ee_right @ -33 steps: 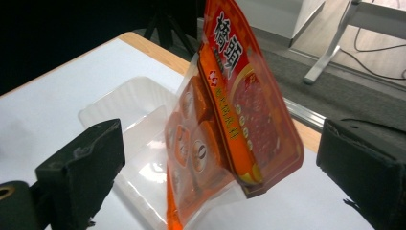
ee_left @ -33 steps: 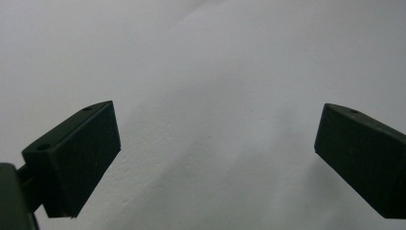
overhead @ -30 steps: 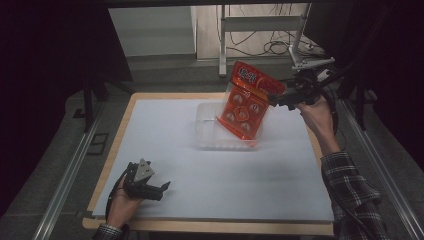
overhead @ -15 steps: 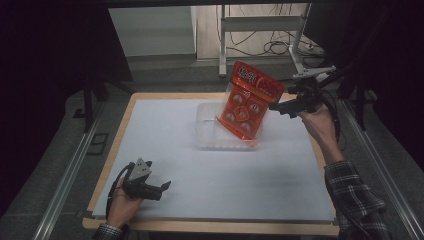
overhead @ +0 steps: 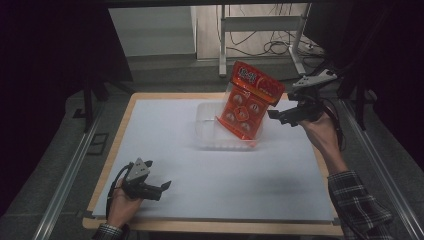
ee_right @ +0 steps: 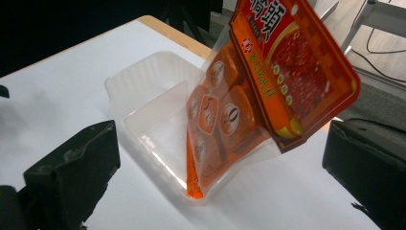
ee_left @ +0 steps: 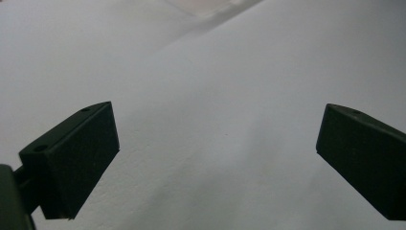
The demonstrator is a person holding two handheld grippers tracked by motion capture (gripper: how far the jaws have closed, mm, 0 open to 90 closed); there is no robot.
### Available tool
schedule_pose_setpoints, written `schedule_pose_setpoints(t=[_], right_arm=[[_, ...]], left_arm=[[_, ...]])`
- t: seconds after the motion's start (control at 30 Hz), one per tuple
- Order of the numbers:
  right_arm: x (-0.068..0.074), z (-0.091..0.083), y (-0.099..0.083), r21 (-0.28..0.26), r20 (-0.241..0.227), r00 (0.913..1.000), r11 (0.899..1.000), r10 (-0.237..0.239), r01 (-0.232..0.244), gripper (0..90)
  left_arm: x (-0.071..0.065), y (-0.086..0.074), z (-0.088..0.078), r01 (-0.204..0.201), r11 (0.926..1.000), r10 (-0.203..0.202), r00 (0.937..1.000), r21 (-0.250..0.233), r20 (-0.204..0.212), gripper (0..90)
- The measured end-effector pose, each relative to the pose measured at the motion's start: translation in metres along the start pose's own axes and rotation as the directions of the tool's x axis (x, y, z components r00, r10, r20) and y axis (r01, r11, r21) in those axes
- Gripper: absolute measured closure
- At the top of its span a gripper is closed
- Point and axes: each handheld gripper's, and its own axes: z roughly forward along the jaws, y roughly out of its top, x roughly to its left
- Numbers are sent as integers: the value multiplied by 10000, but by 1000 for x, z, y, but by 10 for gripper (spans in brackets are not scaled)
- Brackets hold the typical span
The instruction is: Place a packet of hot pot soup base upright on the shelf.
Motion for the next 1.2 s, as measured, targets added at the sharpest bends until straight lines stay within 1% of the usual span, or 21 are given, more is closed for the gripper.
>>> schedule_pose_setpoints(t=[0.13,0.2,0.33,0.5,0.73,0.8,1.03,1.2], right_arm=[[4,-1,-4,6,-32,10000,10000,-20,20,0],[7,-2,-7,42,-73,10000,10000,-52,53,0],[11,-3,-13,101,-136,9999,9999,39,-37,0],[16,-3,-18,170,-125,9999,9998,-64,66,0],[24,-3,-29,365,-288,9995,9992,-151,161,0],[26,-3,-33,310,-274,9995,9994,-170,179,0],[32,-2,-44,339,-267,9995,9993,-146,155,0],[36,-2,-53,328,-359,9994,9995,-1,12,0]], left_arm=[[0,0,0,-32,10000,32,10000,6,-58,6],[-1,0,0,-114,9999,115,9999,51,-98,4],[-2,0,0,-172,9998,172,9998,36,-130,3],[-2,0,0,-192,9998,192,9997,11,-145,3],[-3,1,1,-330,9994,331,9994,39,-129,3],[-3,1,1,-354,9994,354,9993,40,-122,3],[-4,1,1,-480,9988,481,9988,52,-107,2],[-4,1,1,-500,9987,500,9987,35,-123,2]])
